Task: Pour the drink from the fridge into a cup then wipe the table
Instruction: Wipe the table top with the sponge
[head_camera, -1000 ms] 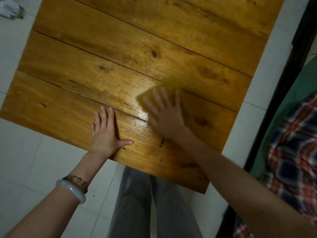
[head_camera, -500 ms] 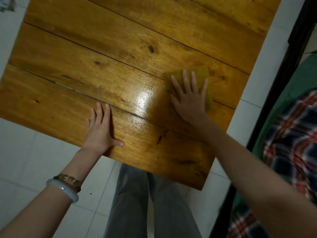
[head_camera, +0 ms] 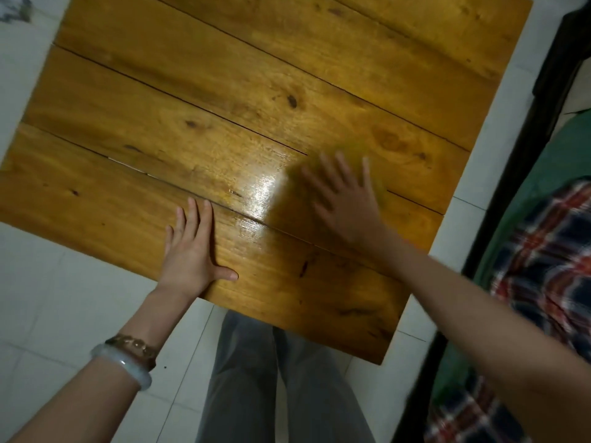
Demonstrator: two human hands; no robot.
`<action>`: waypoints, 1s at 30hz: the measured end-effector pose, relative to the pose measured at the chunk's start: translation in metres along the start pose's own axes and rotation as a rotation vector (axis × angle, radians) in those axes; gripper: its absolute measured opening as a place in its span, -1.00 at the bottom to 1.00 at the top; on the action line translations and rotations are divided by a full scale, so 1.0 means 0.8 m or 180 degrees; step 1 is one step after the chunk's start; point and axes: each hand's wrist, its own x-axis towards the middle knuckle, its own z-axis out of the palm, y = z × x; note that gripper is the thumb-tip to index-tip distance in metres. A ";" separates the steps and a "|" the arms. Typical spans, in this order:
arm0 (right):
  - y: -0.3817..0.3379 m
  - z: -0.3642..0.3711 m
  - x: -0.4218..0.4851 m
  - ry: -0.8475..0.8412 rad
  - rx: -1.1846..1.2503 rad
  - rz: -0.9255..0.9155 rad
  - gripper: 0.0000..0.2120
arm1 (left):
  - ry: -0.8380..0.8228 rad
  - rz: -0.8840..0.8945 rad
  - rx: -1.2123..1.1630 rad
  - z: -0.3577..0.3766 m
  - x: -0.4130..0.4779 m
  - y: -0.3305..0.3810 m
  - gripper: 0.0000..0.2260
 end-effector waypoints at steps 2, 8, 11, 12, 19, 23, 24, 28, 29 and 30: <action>0.016 -0.015 0.055 -0.0090 -0.0018 0.0471 -0.43 | -0.0004 0.0025 0.0008 -0.001 -0.001 0.001 0.27; -0.063 -0.034 0.153 -0.0149 0.0152 0.0567 -0.42 | 0.0023 0.0023 -0.0075 -0.005 -0.003 0.003 0.25; -0.097 -0.019 0.104 -0.0015 0.0054 -0.0310 -0.45 | 0.0085 -0.0051 -0.0007 -0.008 -0.006 0.007 0.25; -0.100 -0.012 0.076 -0.0034 0.0087 -0.0508 -0.46 | 0.0095 -0.0077 0.0049 -0.009 -0.007 0.009 0.25; -0.014 -0.002 -0.027 -0.0361 -0.0207 -0.0797 -0.45 | 0.0004 -0.0126 0.0163 -0.012 -0.009 0.013 0.24; 0.008 -0.024 0.067 -0.0260 -0.0010 0.0289 -0.44 | 0.0014 -0.0109 0.0167 -0.010 -0.009 0.012 0.24; -0.001 -0.029 0.095 -0.0219 0.0069 0.0563 -0.44 | 0.0028 -0.0091 0.0139 -0.010 -0.009 0.011 0.24; -0.079 -0.038 0.155 -0.0296 0.0105 0.0451 -0.42 | 0.0166 -0.0059 0.0005 -0.008 -0.013 0.005 0.24; -0.101 -0.034 0.144 -0.0296 0.0026 0.0095 -0.42 | 0.0190 -0.0056 0.0002 -0.007 -0.015 0.003 0.23; -0.121 -0.027 0.124 -0.0300 -0.0042 -0.0333 -0.42 | 0.0228 -0.0058 0.0015 -0.005 -0.018 -0.001 0.23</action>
